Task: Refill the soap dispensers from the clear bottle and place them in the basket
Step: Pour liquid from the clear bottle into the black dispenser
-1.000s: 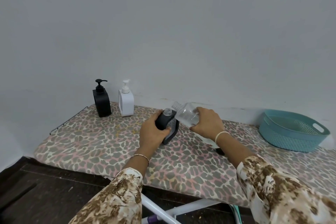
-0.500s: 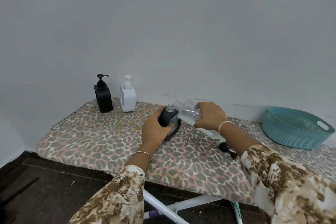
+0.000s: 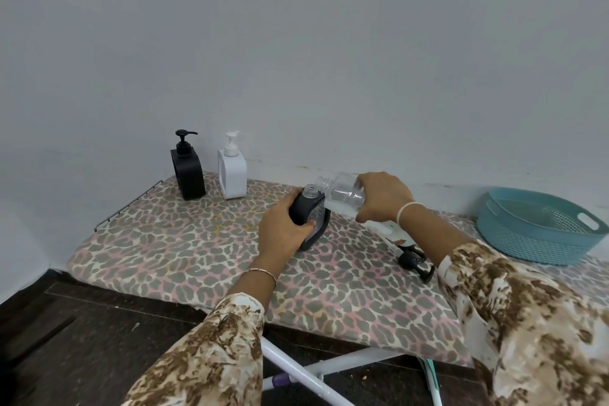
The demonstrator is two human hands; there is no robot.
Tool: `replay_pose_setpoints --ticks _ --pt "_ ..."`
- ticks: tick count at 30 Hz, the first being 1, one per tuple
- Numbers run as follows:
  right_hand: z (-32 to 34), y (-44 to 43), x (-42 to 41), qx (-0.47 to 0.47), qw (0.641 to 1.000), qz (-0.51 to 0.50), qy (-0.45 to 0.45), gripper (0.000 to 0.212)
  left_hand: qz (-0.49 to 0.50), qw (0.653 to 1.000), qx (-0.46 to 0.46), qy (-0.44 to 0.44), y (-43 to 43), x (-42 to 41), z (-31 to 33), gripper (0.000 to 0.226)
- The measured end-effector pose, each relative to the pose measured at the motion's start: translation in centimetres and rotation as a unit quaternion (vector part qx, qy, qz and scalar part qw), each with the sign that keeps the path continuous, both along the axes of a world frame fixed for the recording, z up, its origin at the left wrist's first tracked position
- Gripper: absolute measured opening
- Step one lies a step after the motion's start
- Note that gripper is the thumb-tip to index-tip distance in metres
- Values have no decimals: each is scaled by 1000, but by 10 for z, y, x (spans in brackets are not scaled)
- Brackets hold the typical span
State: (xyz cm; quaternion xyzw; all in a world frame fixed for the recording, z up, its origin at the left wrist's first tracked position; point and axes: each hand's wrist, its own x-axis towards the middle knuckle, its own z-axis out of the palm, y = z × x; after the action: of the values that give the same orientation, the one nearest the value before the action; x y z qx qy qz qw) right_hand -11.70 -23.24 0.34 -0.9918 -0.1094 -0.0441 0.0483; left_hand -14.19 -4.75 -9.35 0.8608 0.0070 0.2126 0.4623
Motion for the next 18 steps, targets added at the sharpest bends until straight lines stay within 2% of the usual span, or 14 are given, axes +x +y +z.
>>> replay_pose_setpoints --ticks 18 --pt "7 3 1 -54 998 5 -19 51 -7 1000 11 -3 1 -1 0 75"
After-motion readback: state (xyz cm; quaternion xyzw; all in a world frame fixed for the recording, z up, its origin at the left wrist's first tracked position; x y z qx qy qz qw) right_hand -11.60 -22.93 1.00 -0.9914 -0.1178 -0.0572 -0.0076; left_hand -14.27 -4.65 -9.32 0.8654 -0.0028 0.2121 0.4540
